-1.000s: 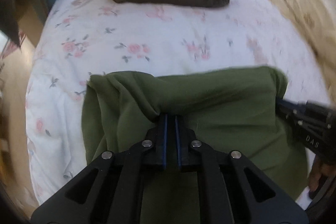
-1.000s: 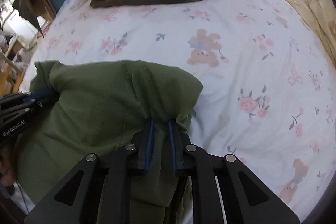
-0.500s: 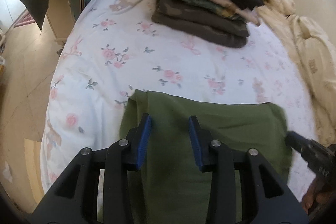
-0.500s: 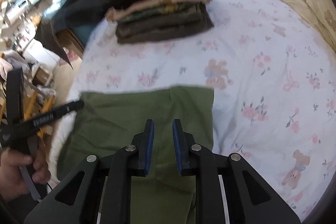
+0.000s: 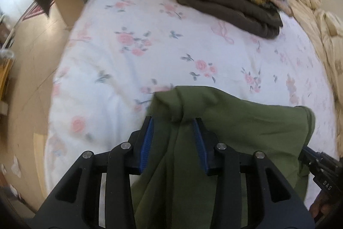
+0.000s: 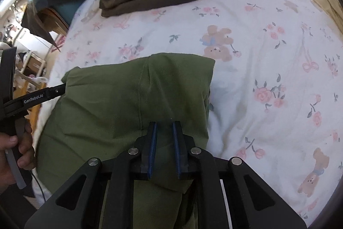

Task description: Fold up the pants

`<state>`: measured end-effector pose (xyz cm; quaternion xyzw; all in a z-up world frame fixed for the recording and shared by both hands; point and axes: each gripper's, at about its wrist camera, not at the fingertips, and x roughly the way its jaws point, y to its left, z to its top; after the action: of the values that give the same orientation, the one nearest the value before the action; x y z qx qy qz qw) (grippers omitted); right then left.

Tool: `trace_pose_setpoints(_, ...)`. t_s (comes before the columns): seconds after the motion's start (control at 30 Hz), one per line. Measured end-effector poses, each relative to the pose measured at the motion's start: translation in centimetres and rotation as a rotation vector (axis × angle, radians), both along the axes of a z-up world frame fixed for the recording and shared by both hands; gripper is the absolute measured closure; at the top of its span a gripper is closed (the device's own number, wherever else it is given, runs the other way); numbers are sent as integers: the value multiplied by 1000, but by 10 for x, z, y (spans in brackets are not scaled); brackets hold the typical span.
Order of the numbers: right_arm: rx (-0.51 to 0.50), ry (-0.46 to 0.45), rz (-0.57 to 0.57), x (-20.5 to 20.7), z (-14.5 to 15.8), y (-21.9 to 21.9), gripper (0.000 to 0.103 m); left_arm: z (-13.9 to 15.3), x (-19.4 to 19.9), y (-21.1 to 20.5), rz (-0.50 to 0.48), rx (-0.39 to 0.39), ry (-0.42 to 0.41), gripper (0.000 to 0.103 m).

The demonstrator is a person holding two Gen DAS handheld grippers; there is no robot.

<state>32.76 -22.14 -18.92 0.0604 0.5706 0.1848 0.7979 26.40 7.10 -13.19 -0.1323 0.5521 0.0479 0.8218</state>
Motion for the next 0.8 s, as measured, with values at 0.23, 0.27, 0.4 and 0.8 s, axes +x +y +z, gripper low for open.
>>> trace_pose_setpoints(0.23, 185, -26, -56, -11, 45, -30, 29, 42, -24, 57, 90, -148, -79, 3)
trace_pose_setpoints(0.27, 208, -42, -63, -14, 50, -36, 28, 41, -22, 60, 80, -159, -68, 3)
trace_pose_setpoints(0.4, 243, 18, -86, -16, 35, -51, 18, 4, -23, 72, 62, -267, 48, 3)
trace_pose_setpoints(0.8, 346, 246, -134, -3, -40, -62, 9, -41, -19, 3, -134, -206, 178, 3)
